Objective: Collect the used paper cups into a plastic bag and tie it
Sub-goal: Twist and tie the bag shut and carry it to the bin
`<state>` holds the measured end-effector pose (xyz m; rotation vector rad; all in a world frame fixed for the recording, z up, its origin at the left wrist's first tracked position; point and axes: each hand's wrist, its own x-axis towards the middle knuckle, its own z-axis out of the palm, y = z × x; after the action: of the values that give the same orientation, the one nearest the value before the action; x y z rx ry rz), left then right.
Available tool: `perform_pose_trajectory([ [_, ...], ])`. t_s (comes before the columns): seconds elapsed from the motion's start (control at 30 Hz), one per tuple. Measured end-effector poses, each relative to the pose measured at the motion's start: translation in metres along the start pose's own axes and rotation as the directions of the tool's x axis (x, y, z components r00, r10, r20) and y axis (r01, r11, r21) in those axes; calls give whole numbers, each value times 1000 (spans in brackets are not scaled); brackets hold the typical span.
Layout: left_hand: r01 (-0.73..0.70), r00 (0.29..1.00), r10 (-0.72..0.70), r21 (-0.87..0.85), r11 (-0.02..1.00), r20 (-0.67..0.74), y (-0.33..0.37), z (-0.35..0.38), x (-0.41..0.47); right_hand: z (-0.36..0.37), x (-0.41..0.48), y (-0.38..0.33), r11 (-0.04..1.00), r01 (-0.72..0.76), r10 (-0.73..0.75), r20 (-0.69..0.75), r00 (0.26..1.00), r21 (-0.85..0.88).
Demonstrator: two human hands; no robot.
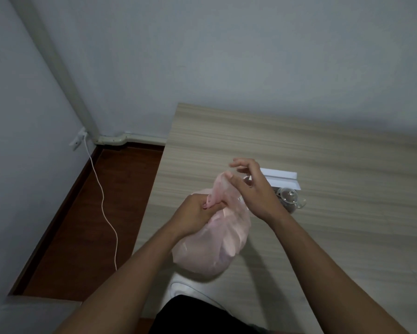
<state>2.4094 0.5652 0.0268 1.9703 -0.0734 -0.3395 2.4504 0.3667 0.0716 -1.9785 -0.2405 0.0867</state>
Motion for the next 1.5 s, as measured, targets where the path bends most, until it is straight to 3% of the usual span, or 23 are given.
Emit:
perform_pose_trajectory([
  [0.07,17,1000,-17,-4,1000,-25,2,-1,-1,-5,-8,13,995,-93,92,30,995,42],
  [0.13,17,998,-17,-8,1000,-58,2,-1,-3,-5,-19,22,991,-130,133,97,986,-34],
  [0.27,6,1000,-6,2,1000,-10,1,7,-5,10,-28,21,998,-33,44,227,973,-50],
  [0.33,24,999,-24,1,1000,34,0,12,-6,22,-26,28,996,0,13,145,989,-88],
  [0.4,29,997,-26,-46,998,66,4,13,-10,27,-26,35,993,-98,101,49,994,-69],
  [0.5,66,997,-56,-217,974,56,3,3,-15,23,-24,32,901,-276,285,24,958,335],
  [0.57,149,986,-166,-340,928,-19,-11,-4,-13,15,-19,26,628,-311,381,66,922,713],
  [0.63,182,948,-293,-547,817,-122,-35,-8,-8,7,-15,29,308,-260,480,86,873,915],
  [0.67,174,911,-385,-709,683,-148,-43,-10,-5,3,-13,32,232,-229,504,85,860,946],
  [0.7,136,873,-467,-852,505,-138,-47,-11,-4,0,-13,35,220,-225,509,86,857,949],
  [0.77,31,833,-547,-978,208,-90,-52,-12,-2,-1,-15,41,286,-250,498,80,864,925],
  [0.83,-12,811,-579,-992,125,-82,-52,-9,-2,1,-18,42,315,-254,488,73,870,914],
  [0.9,38,786,-609,-976,214,-103,-51,-4,-7,4,-16,40,290,-243,483,77,872,926],
  [1.0,234,816,-576,-878,418,-57,-58,10,-18,5,-13,37,223,-223,480,92,873,949],
  [1.13,466,818,-563,-713,524,121,-78,55,-29,5,-11,33,165,-185,480,85,873,969],
  [1.23,481,801,-598,-618,621,22,-101,85,-23,4,-14,35,156,-154,488,59,871,976],
  [1.37,396,845,-515,-475,786,-147,-75,73,-37,3,-18,41,245,-184,488,43,872,952],
  [1.5,240,770,-565,-686,687,-297,-76,55,-24,2,-20,50,409,-273,512,29,859,871],
])
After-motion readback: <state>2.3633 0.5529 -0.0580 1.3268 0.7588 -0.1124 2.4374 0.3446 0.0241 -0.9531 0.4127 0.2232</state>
